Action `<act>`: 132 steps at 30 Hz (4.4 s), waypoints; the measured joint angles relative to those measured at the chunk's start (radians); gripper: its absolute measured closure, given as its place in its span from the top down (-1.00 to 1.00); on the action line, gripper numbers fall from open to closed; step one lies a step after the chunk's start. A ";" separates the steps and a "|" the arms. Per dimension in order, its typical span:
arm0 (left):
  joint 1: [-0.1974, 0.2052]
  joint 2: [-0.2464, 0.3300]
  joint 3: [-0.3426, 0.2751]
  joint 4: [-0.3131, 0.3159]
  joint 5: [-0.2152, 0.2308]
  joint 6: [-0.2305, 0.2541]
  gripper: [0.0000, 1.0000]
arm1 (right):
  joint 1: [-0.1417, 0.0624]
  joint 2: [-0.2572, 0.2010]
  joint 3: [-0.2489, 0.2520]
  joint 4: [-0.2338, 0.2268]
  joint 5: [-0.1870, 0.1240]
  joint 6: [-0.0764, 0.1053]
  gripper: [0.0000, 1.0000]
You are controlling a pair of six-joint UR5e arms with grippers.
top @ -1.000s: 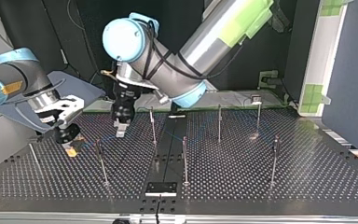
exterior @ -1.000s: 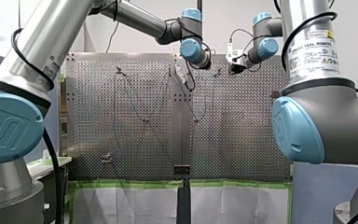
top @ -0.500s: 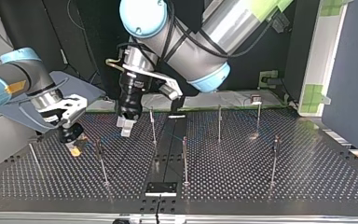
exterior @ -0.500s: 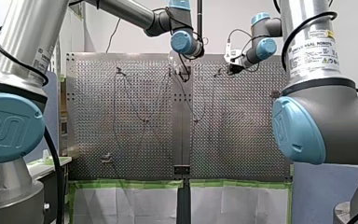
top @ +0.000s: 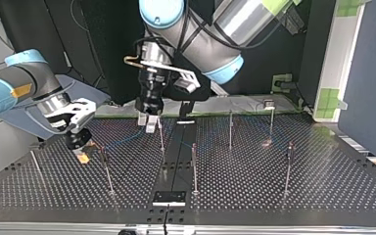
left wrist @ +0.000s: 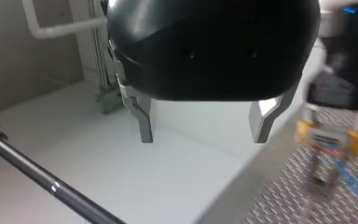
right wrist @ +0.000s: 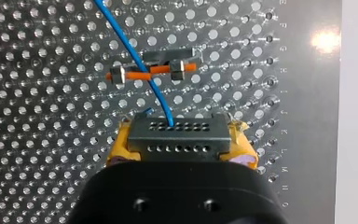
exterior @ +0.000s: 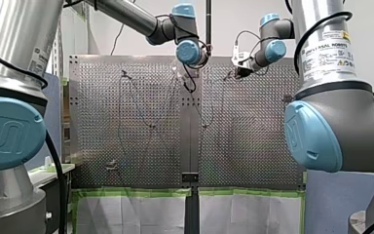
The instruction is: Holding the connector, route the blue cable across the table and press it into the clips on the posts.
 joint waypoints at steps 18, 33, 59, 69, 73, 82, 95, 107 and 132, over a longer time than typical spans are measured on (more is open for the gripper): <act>-0.021 -0.175 -0.177 0.177 -0.162 0.011 1.00 | 0.004 0.001 0.000 0.000 0.009 -0.004 -1.00; -0.014 -0.269 -0.323 0.323 -0.130 -0.041 1.00 | -0.015 0.004 0.001 -0.001 0.022 -0.001 -1.00; 0.172 -0.270 -0.555 0.555 0.027 0.042 1.00 | -0.025 0.010 0.001 -0.001 0.023 -0.002 -1.00; 0.254 -0.270 -0.652 0.653 0.032 0.049 1.00 | -0.026 0.011 0.001 0.000 0.023 -0.003 -1.00; 0.254 -0.270 -0.691 0.691 0.033 0.049 1.00 | -0.026 0.011 0.001 0.000 0.023 -0.003 -1.00; 0.245 -0.270 -0.777 0.730 0.031 0.055 1.00 | -0.026 0.013 0.001 0.001 0.026 -0.004 -1.00; 0.244 -0.270 -0.793 0.732 0.031 0.057 1.00 | -0.026 0.013 0.000 0.002 0.026 -0.004 -1.00; 0.244 -0.270 -0.794 0.732 0.031 0.057 1.00 | -0.026 0.013 0.000 0.002 0.026 -0.004 -1.00; 0.244 -0.270 -0.794 0.732 0.031 0.057 1.00 | -0.026 0.013 0.000 0.002 0.026 -0.004 -1.00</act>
